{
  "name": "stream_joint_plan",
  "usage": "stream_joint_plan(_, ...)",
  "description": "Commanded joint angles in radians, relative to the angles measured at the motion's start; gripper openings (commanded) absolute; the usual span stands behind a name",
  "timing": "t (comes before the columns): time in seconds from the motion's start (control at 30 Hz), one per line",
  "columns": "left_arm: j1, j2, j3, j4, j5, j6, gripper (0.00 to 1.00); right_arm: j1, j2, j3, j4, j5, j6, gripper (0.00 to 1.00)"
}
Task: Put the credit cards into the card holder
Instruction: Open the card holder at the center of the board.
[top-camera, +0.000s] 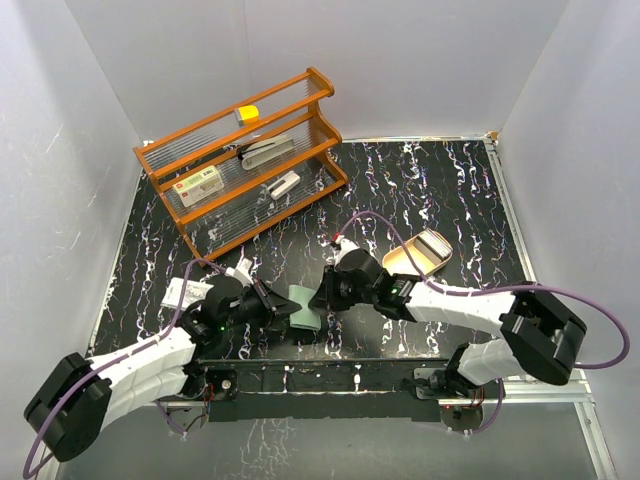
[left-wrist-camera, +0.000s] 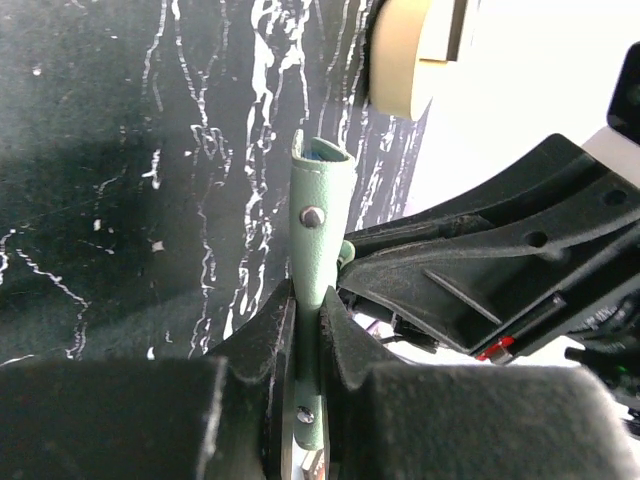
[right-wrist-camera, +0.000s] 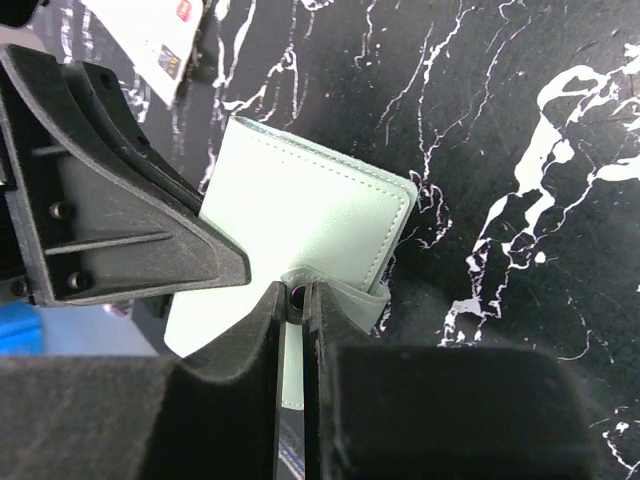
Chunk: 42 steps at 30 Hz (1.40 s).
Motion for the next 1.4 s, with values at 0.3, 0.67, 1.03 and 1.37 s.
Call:
stream_joint_plan(0.3, -0.004, -0.051, -0.036, -0.085, -0.017, 0.026, 0.0, -0.096, -0.107, -0.067, 0.086, 0.002, 0.062, 0.0)
stream_joint_plan(0.67, -0.003, 0.028, 0.088, -0.296, -0.059, 0.103, 0.48, -0.098, -0.093, -0.028, 0.02, -0.035, -0.025, 0.0)
stream_joint_plan(1.03, -0.003, 0.052, 0.297, -0.542, -0.104, 0.248, 0.61, -0.098, -0.163, 0.037, 0.02, -0.087, 0.072, 0.0)
stream_joint_plan(1.37, -0.003, 0.01, 0.187, -0.397, -0.064, 0.16, 0.62, -0.098, -0.118, 0.005, 0.056, -0.083, 0.125, 0.0)
